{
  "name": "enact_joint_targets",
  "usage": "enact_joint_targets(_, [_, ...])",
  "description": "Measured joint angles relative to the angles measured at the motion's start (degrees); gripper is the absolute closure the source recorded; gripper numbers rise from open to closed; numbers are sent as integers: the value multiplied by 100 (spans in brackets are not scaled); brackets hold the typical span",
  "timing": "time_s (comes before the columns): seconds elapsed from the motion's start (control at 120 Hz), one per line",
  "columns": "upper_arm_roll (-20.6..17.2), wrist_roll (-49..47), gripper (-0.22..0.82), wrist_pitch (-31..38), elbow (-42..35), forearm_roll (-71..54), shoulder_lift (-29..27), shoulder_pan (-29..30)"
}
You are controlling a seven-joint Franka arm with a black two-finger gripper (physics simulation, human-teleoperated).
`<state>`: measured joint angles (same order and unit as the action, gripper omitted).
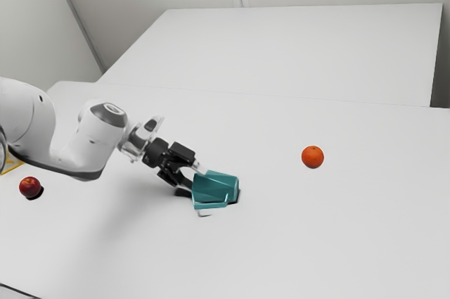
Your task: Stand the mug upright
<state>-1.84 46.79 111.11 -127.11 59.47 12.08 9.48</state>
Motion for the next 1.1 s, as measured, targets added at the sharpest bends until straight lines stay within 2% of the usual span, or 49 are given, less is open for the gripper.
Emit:
enact_joint_targets(0.842, [-25,1171,67,-343,1,478,120,11])
enact_joint_targets(1.1, [-27,1356,73,-350,34,478,114,10])
